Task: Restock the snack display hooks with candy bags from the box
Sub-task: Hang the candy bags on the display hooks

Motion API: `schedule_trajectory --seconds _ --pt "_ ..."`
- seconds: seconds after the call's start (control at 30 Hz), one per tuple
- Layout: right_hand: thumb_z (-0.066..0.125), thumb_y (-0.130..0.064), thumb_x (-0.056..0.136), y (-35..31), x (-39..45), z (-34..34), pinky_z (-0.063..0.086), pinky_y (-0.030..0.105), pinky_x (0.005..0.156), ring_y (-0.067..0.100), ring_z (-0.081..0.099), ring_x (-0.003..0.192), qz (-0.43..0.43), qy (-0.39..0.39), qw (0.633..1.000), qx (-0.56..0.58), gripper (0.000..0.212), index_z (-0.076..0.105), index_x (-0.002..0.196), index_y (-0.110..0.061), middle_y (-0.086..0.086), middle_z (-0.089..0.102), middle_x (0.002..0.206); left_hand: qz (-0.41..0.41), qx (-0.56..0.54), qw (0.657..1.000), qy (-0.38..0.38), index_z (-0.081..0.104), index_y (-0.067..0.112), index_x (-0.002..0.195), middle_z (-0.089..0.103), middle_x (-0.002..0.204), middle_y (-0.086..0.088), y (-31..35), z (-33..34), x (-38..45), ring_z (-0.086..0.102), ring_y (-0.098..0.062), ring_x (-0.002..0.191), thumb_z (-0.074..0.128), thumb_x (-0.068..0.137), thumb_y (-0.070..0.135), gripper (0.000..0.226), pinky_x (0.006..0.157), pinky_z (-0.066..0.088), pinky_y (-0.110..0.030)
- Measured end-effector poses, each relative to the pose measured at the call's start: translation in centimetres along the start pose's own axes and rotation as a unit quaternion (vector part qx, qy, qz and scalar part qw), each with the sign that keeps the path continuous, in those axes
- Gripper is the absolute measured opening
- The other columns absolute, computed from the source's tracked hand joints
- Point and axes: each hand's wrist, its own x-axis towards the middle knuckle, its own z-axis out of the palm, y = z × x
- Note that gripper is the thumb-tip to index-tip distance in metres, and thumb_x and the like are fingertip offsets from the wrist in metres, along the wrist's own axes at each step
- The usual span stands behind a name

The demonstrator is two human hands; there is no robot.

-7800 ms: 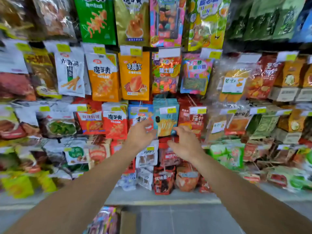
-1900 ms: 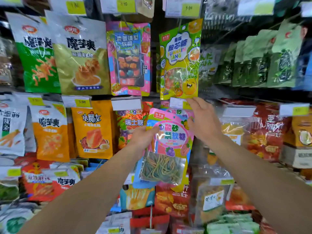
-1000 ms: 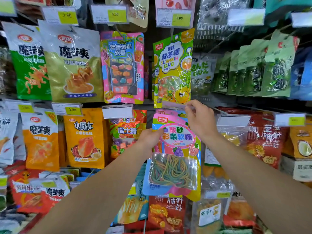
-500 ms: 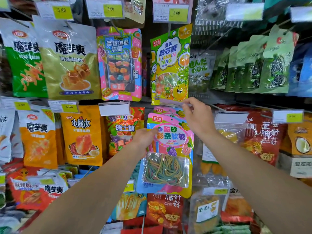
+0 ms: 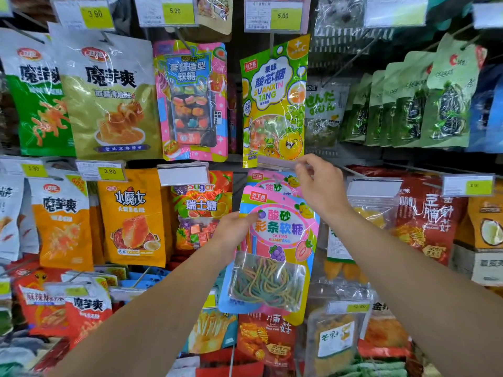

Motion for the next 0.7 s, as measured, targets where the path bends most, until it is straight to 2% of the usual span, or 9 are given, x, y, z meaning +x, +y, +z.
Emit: schedule_trajectory --seconds 0.1,0.17,0.2,0.27,0.3,0.4,0.47,0.57,0.7 --pt "0.049 -0.021 0.101 -0.1 0.0 0.1 0.032 0.022 0.067 0.011 0.055 0.076 0.006 0.002 1.000 0.011 0.019 0.066 0.104 -0.013 -0.005 0.063 0.082 0.030 -0.047 0.998 -0.010 0.051 0.018 0.084 0.070 0.081 0.011 0.5 -0.2 -0.7 0.062 -0.006 0.068 0.062 0.095 0.021 0.016 0.054 0.052 -0.020" --pt "0.050 -0.021 0.100 -0.2 0.0 0.3 0.032 0.022 0.069 0.012 0.055 0.077 0.009 0.008 1.000 0.016 0.019 0.066 0.103 -0.014 -0.006 0.062 0.081 0.042 -0.067 0.996 -0.029 0.046 0.020 0.100 0.057 0.090 0.007 1.3 0.0 -1.5 0.057 -0.003 0.071 0.057 0.098 0.018 0.012 0.049 0.047 -0.011" --pt "0.050 -0.021 0.100 -0.2 0.1 0.3 0.032 0.023 0.069 0.012 0.055 0.078 0.009 0.011 1.000 0.016 0.019 0.066 0.102 -0.013 -0.006 0.062 0.081 0.051 -0.069 0.996 -0.030 0.045 0.020 0.103 0.052 0.094 0.006 1.6 0.1 -1.5 0.056 -0.005 0.077 0.056 0.099 0.019 0.012 0.056 0.049 -0.012" --pt "0.050 -0.022 0.100 -0.3 0.0 0.3 0.032 0.023 0.069 0.012 0.054 0.078 0.012 0.012 1.000 0.016 0.019 0.067 0.103 -0.013 -0.007 0.060 0.080 0.045 -0.054 0.997 -0.019 0.051 0.017 0.099 0.060 0.089 0.008 1.8 0.3 -1.1 0.059 -0.011 0.078 0.056 0.099 0.024 0.008 0.073 0.050 -0.026" --pt "0.050 -0.022 0.100 -0.3 0.1 0.3 0.032 0.023 0.069 0.012 0.053 0.078 0.012 0.011 1.000 0.015 0.019 0.067 0.104 -0.014 -0.008 0.060 0.080 0.040 -0.044 0.998 -0.009 0.059 0.015 0.097 0.066 0.088 0.006 1.8 0.5 -0.5 0.063 -0.012 0.076 0.057 0.099 0.026 0.011 0.072 0.051 -0.028" --pt "0.051 -0.022 0.100 -0.4 0.0 0.2 0.033 0.023 0.069 0.012 0.054 0.078 0.011 0.010 1.000 0.011 0.019 0.067 0.104 -0.013 -0.009 0.060 0.080 0.025 -0.024 0.999 0.014 0.064 0.018 0.085 0.074 0.095 -0.005 1.5 0.8 1.0 0.068 -0.014 0.077 0.059 0.097 0.030 0.017 0.059 0.048 -0.024" --pt "0.051 -0.022 0.100 -0.5 0.0 0.2 0.032 0.023 0.069 0.012 0.054 0.078 0.011 0.011 1.000 0.012 0.019 0.067 0.104 -0.013 -0.009 0.059 0.079 0.015 -0.018 0.999 0.023 0.065 0.015 0.088 0.074 0.098 -0.007 1.3 1.0 1.8 0.070 -0.016 0.078 0.060 0.096 0.031 0.018 0.058 0.050 -0.025" --pt "0.051 -0.022 0.100 -0.5 0.0 0.2 0.037 0.026 0.073 0.013 0.055 0.081 0.013 0.010 1.000 0.010 0.019 0.067 0.104 -0.014 -0.008 0.060 0.081 0.005 -0.015 0.999 0.029 0.064 0.014 0.089 0.073 0.090 -0.004 1.4 1.3 2.0 0.069 -0.014 0.074 0.061 0.096 0.031 0.019 0.054 0.049 -0.024" --pt "0.051 -0.023 0.100 -0.5 0.1 0.2 0.036 0.026 0.073 0.013 0.055 0.080 0.010 0.016 1.000 0.002 0.019 0.067 0.105 -0.014 -0.008 0.061 0.081 0.005 -0.011 1.000 0.023 0.066 0.012 0.097 0.074 0.094 -0.005 1.4 1.2 2.1 0.069 -0.015 0.074 0.062 0.095 0.033 0.021 0.053 0.049 -0.023"
